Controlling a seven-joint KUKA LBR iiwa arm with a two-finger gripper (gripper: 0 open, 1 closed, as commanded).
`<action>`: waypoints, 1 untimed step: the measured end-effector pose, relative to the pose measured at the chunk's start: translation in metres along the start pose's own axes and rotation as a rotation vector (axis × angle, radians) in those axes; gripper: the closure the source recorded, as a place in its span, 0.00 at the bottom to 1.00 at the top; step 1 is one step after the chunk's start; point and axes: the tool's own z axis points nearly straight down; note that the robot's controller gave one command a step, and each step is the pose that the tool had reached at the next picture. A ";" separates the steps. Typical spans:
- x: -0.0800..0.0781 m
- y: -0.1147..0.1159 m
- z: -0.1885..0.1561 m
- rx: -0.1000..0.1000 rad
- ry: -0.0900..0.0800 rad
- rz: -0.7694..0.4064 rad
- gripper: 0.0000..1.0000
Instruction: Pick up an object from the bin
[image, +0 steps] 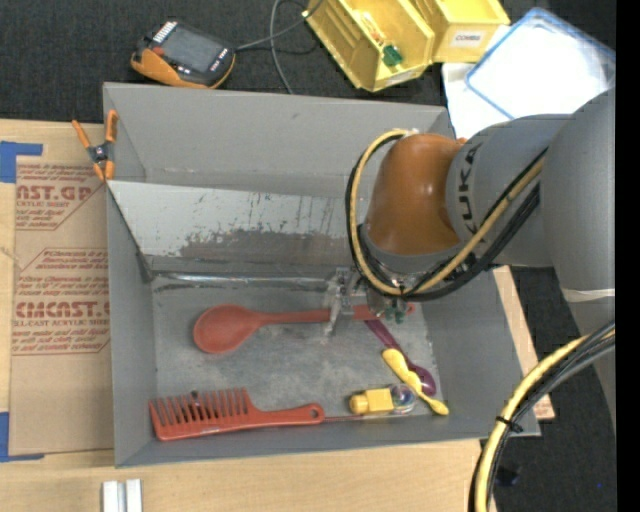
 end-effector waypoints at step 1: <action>-0.003 0.000 -0.053 -0.001 -0.008 0.000 1.00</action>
Offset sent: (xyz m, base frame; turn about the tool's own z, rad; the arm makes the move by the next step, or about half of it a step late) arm 0.0023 0.0001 0.0784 -0.0005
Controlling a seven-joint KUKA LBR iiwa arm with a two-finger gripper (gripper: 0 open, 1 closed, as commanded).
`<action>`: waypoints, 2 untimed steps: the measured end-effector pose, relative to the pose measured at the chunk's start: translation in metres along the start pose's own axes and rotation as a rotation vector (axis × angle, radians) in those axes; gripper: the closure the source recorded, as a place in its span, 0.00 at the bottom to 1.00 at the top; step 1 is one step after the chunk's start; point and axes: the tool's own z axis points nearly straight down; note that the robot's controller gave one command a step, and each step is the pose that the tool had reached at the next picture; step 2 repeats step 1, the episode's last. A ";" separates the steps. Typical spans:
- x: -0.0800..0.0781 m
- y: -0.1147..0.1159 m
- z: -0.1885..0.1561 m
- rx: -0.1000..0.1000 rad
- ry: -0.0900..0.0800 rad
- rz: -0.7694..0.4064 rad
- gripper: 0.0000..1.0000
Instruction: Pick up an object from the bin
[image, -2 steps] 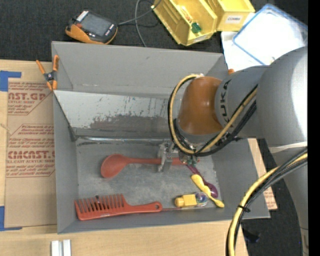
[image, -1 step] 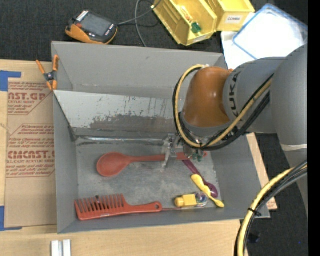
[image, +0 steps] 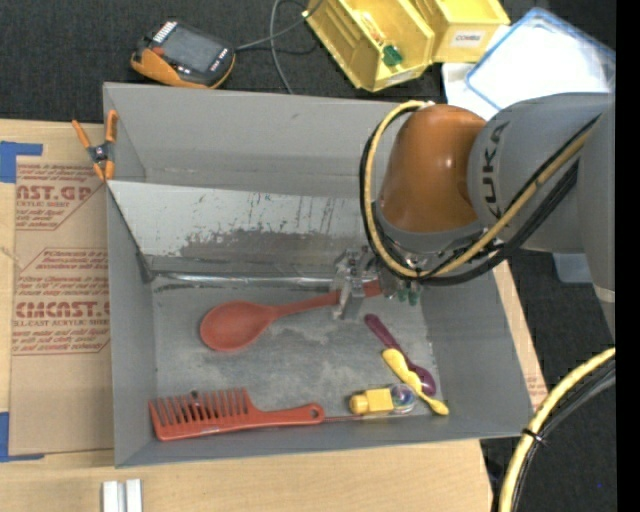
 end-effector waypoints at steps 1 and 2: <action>-0.001 0.001 -0.022 -0.001 -0.003 -0.001 1.00; -0.001 0.001 -0.022 -0.001 -0.003 -0.001 1.00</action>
Offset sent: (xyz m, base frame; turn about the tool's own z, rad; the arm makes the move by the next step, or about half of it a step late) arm 0.0010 0.0004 0.0462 -0.0005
